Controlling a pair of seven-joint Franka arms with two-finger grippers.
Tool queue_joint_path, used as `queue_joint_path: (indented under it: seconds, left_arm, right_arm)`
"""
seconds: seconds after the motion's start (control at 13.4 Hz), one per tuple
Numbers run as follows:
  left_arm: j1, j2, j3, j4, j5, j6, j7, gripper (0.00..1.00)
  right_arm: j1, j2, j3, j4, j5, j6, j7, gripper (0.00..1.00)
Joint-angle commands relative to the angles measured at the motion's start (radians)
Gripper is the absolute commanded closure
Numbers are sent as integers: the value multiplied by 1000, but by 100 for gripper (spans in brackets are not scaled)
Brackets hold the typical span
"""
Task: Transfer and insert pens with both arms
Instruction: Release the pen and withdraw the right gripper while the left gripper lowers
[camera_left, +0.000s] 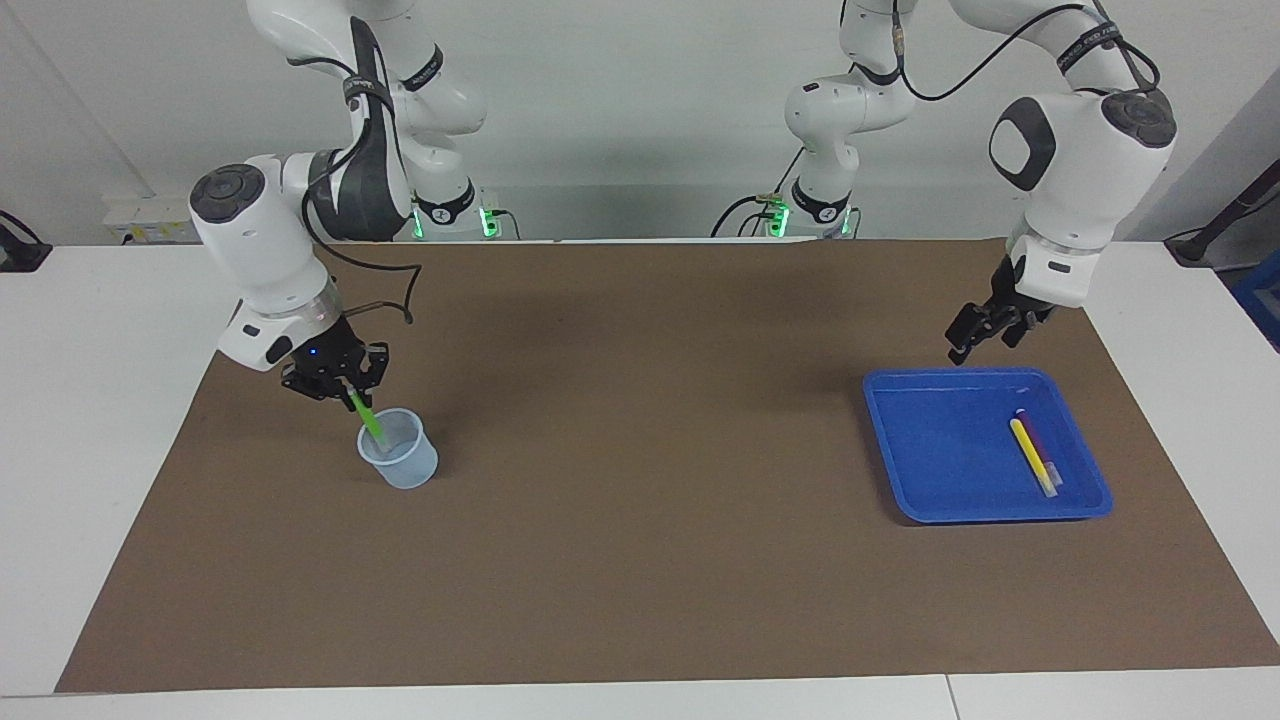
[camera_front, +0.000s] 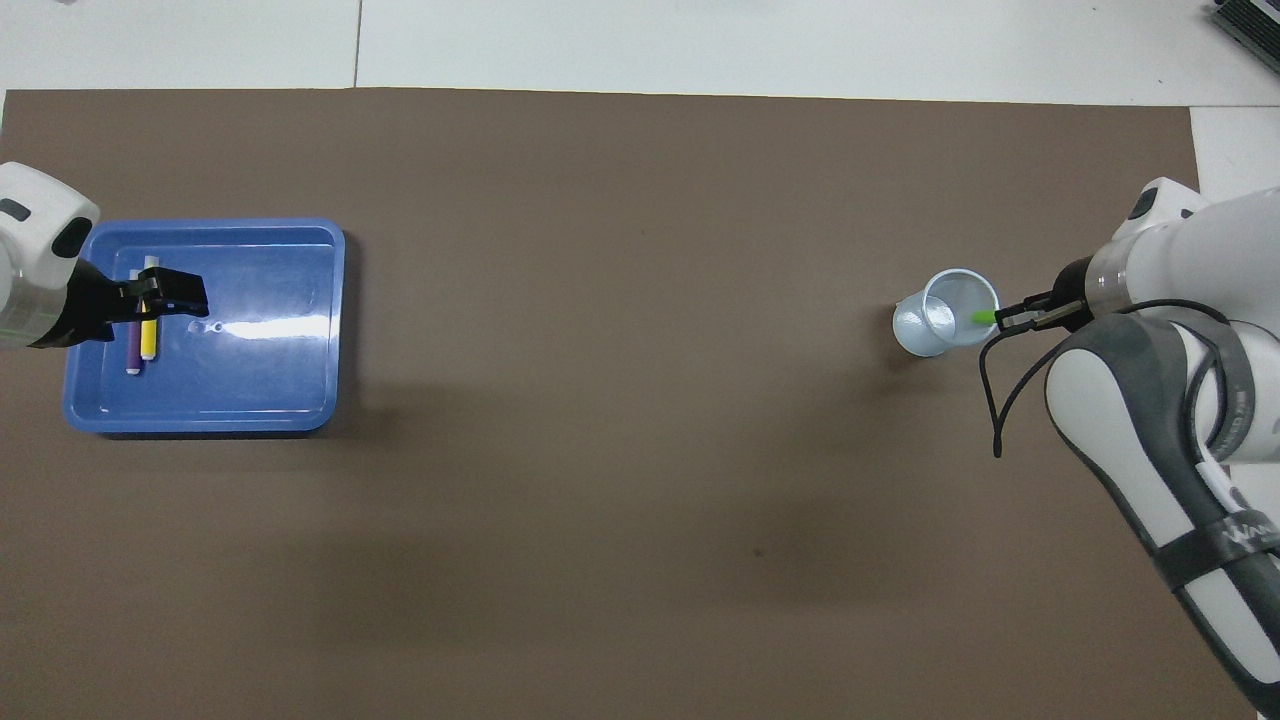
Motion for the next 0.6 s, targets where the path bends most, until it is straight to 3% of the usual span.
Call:
queue_joint_path:
  seconds: [0.0, 0.07, 0.52]
  left_arm:
    - [75, 70, -9, 15, 79, 87, 171, 0]
    - [95, 103, -9, 31, 79, 109, 200, 0]
    - [105, 332, -12, 94, 24, 284, 209, 0]
  right_arm:
    - [-11, 11, 8, -5, -19, 36, 25, 59]
    - [-14, 13, 8, -3, -19, 27, 22, 1]
    - [-17, -61, 8, 55, 1, -32, 24, 0]
